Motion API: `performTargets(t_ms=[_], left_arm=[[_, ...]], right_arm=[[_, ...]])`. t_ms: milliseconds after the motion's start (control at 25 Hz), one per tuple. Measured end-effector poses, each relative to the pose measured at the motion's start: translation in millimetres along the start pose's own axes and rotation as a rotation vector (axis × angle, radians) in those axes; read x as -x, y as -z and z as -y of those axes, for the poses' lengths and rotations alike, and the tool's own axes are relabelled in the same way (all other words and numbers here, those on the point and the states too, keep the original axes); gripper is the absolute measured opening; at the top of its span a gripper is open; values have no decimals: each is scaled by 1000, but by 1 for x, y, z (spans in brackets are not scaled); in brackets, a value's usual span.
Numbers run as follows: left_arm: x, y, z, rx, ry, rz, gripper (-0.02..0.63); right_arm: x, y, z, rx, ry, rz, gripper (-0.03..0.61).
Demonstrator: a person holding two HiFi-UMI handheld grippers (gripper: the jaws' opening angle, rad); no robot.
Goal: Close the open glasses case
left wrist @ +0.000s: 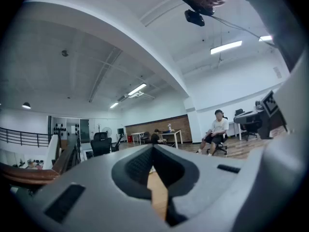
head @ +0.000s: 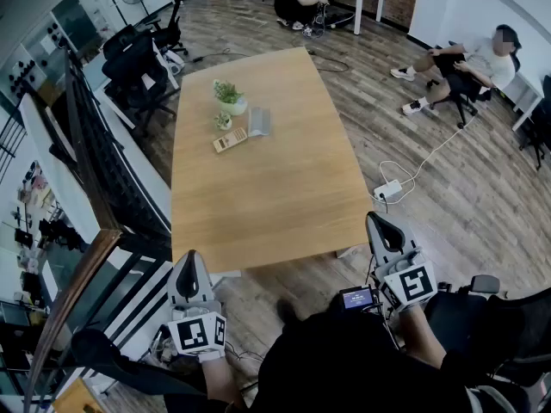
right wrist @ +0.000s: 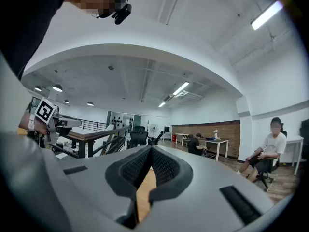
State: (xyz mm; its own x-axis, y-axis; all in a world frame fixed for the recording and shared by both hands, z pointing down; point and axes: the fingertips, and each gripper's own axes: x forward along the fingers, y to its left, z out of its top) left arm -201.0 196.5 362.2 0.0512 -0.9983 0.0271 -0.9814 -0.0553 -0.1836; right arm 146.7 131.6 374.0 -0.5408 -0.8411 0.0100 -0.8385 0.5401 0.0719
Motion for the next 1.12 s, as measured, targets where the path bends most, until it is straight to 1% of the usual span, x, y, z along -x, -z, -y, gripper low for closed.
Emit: performTargets(t_ms=[200,360,400,640,760,920,1000,1120], left_arm=[[1,1,5,-1,1,-1,0],[1,2,8,-2,0,0,0],[2,2,9,-1,0,-1,0],[2,2,13,6,-5,-11,0],[-2,1,16,7,-7,-13,0],[-2,2,29,7,-26,-34,0],[-2,0,36,5,-39,-34,0],[-4,-2,41,0,-72,-41,0]], right_arm=[[0,2,1,2,-2,-2,14],[4,-1,7,-69,14,45,14],[5,-1,9,-76,19,43,14],[7,3,10,-44,19,22,14],[9,6,12,-55,23,20,14],[19,17,22,-70,-2,-15,14],[26,23,30,-86,-9,-13,14],[39,42,45,-121,4,-32,14]])
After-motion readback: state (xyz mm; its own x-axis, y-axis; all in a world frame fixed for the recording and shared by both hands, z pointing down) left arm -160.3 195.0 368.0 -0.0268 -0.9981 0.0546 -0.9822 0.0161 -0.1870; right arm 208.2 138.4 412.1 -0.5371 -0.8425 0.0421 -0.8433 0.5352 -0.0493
